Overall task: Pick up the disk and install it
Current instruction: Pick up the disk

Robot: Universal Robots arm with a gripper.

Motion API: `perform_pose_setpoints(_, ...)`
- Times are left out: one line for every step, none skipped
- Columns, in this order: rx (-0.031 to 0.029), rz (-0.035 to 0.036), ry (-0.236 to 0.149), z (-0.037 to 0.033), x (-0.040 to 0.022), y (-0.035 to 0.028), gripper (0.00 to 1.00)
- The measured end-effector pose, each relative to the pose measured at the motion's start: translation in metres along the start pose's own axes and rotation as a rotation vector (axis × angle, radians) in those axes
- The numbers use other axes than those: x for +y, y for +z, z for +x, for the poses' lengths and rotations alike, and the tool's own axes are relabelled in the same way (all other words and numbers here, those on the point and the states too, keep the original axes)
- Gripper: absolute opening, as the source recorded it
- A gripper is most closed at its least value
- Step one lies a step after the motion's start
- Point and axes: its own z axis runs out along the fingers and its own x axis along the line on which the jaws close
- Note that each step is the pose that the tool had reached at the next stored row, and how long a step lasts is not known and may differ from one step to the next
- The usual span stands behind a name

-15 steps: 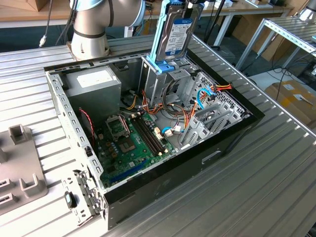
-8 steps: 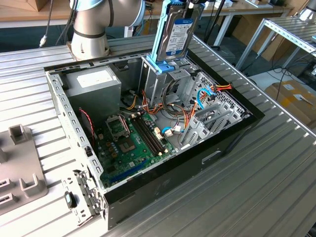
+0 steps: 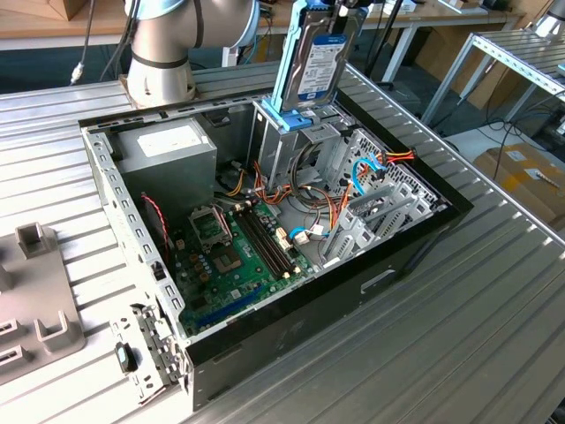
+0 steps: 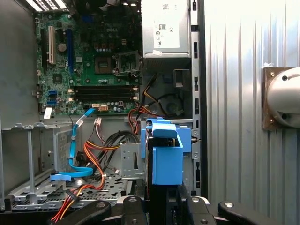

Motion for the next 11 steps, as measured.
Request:
perform_pose_setpoints(0.0000, 0.0000, 0.000, 0.0012, 0.0000, 0.0000, 0.35)
perform_pose_setpoints(0.0000, 0.0000, 0.000, 0.0021, 0.0000, -0.0001, 0.35)
perform_pose_setpoints(0.0000, 0.0000, 0.000, 0.0026, -0.0001, -0.0001, 0.35)
perform_pose_setpoints(0.0001, 0.0001, 0.000, 0.0031, -0.0001, -0.0001, 0.35)
perform_pose_setpoints(0.0001, 0.0001, 0.000, 0.0037, -0.0001, -0.0001, 0.35)
perform_pose_setpoints(0.0001, 0.0000, 0.000, 0.0044, -0.0001, -0.0001, 0.35)
perform_pose_setpoints(0.0001, -0.0001, 0.000, 0.0064, -0.0002, -0.0002, 0.35)
perform_pose_setpoints(0.0001, 0.0000, 0.000, 0.0080, -0.0003, -0.0002, 0.35)
perform_pose_setpoints(0.0000, 0.0000, 0.000, 0.0094, -0.0004, -0.0002, 0.35)
perform_pose_setpoints(0.0000, 0.0000, 0.000, 0.0117, -0.0004, -0.0003, 0.35)
perform_pose_setpoints(0.0000, 0.0000, 0.000, 0.0128, -0.0005, -0.0003, 0.35)
